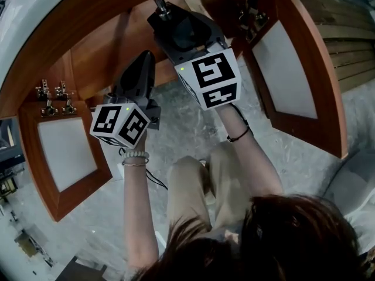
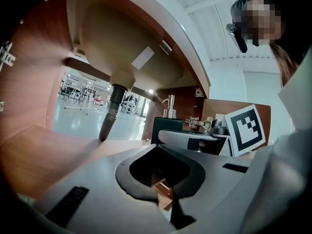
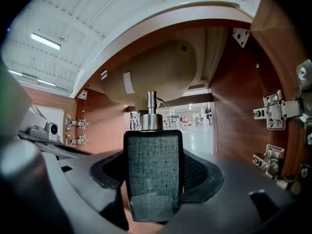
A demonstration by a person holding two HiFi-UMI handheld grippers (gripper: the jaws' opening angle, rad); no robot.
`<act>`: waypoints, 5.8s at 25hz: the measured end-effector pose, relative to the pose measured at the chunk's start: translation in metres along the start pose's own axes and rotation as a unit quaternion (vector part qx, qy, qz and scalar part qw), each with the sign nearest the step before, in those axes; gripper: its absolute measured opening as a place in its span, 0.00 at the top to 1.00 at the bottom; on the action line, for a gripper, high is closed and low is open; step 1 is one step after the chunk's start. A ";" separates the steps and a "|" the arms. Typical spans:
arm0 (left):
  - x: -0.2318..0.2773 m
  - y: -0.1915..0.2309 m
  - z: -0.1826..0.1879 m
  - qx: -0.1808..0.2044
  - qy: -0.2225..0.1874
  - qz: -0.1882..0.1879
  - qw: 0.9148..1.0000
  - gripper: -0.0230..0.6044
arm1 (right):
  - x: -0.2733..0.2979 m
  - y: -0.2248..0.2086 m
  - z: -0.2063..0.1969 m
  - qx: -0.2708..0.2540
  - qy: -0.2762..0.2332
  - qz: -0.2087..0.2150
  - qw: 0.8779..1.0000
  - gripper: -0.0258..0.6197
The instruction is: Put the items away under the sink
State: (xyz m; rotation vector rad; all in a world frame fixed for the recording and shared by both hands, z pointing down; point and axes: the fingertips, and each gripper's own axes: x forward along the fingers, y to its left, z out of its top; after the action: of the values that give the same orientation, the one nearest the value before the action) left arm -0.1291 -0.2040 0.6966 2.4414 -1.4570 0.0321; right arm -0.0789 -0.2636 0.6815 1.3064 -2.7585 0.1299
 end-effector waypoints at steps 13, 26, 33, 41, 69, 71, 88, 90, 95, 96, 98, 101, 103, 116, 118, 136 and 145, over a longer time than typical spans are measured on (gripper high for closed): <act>0.007 0.006 -0.005 0.004 -0.006 0.005 1.000 0.96 | 0.005 -0.003 -0.004 -0.008 -0.039 -0.013 0.999 0.47; -0.019 -0.012 0.012 -0.014 0.015 0.012 1.000 0.96 | 0.005 0.001 -0.020 -0.008 0.045 0.006 0.999 0.46; -0.035 -0.025 0.026 -0.029 0.029 0.011 0.999 0.96 | -0.008 -0.003 -0.007 0.017 0.067 -0.011 0.998 0.45; -0.053 -0.049 0.055 -0.036 0.049 0.004 0.998 0.96 | -0.035 0.004 0.024 0.028 0.090 -0.012 0.995 0.45; -0.098 -0.162 0.188 -0.076 0.063 -0.038 0.994 0.96 | -0.151 0.033 0.199 0.070 0.113 -0.008 0.991 0.78; -0.101 -0.169 0.202 -0.075 0.059 -0.044 0.994 0.96 | -0.154 0.033 0.214 0.073 0.108 -0.009 0.991 0.79; -0.127 -0.198 0.266 -0.072 0.044 -0.063 0.994 0.96 | -0.182 0.056 0.289 0.099 0.091 -0.022 0.991 0.88; -0.128 -0.202 0.272 -0.072 0.042 -0.066 0.994 0.96 | -0.186 0.059 0.294 0.100 0.090 -0.023 0.991 0.88; -0.130 -0.209 0.284 -0.068 0.036 -0.072 0.994 0.96 | -0.193 0.063 0.305 0.090 0.091 -0.027 0.991 0.91; -0.130 -0.209 0.286 -0.067 0.036 -0.073 0.994 0.96 | -0.195 0.063 0.307 0.089 0.091 -0.028 0.991 0.91; -0.130 -0.211 0.289 -0.064 0.036 -0.074 0.995 0.96 | -0.197 0.062 0.311 0.089 0.089 -0.030 0.992 0.92; -0.132 -0.214 0.295 -0.066 0.031 -0.076 0.994 0.96 | -0.202 0.062 0.318 0.092 0.087 -0.032 0.991 0.93; -0.135 -0.216 0.299 -0.067 0.027 -0.077 0.994 0.96 | -0.204 0.062 0.323 0.095 0.086 -0.032 0.991 0.93; -0.144 -0.215 0.324 -0.051 0.004 -0.066 0.996 0.96 | -0.208 0.061 0.340 0.107 0.069 -0.031 0.991 0.93; -0.146 -0.216 0.324 -0.053 0.003 -0.066 0.996 0.96 | -0.208 0.063 0.342 0.109 0.066 -0.027 0.991 0.93; -0.159 -0.212 0.345 -0.039 -0.028 -0.033 0.998 0.96 | -0.201 0.068 0.374 0.097 0.031 0.018 0.995 0.93; -0.174 -0.218 0.351 -0.030 -0.047 -0.003 0.998 0.96 | -0.207 0.078 0.394 0.083 0.010 0.054 0.995 0.93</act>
State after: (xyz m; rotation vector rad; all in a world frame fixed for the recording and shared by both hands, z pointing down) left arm -0.0711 -0.0508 0.2793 2.4292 -1.4661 -0.1288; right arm -0.0251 -0.1008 0.2642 1.1815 -2.8546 0.3854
